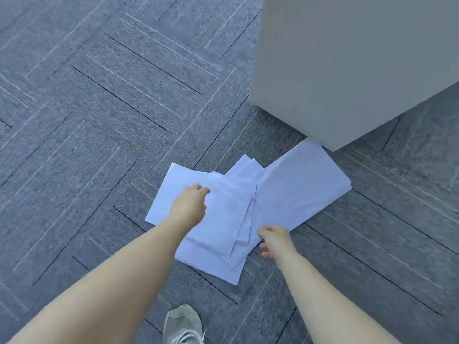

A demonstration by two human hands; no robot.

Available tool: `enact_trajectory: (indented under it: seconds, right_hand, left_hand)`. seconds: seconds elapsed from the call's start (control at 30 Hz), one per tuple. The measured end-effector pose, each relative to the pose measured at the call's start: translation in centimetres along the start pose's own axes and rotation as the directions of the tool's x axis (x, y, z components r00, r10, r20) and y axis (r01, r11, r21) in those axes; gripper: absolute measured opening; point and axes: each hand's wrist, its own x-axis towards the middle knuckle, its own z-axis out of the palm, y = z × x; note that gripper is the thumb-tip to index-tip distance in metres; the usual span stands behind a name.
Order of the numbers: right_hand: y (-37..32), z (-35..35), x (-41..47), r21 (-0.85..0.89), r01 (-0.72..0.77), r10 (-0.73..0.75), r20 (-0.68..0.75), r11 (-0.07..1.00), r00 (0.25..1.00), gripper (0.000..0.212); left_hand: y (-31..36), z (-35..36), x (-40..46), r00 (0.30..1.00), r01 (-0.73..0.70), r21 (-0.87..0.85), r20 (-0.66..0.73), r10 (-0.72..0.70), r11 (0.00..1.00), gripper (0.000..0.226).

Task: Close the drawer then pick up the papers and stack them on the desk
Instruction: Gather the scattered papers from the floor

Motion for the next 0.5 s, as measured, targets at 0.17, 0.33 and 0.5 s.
enact_trajectory:
  seconds: [0.17, 0.33, 0.5]
  right_hand:
    - [1.0, 4.7, 9.1, -0.036, 0.111, -0.115, -0.151, 0.993, 0.982, 0.059]
    - [0.6, 9.0, 11.3, -0.051, 0.129, -0.136, -0.18, 0.99, 0.974, 0.029]
    - [-3.3, 2.7, 12.5, -0.624, 0.237, -0.456, -0.217, 0.745, 0.863, 0.019]
  left_hand:
    - [-1.2, 5.6, 9.4, 0.984, -0.161, 0.276, -0.025, 0.175, 0.948, 0.075]
    - [-1.7, 6.0, 12.5, 0.96, -0.213, 0.311, -0.11, 0.258, 0.926, 0.102]
    - [-0.7, 4.8, 12.2, 0.975, -0.165, 0.159, -0.125, 0.185, 0.973, 0.094]
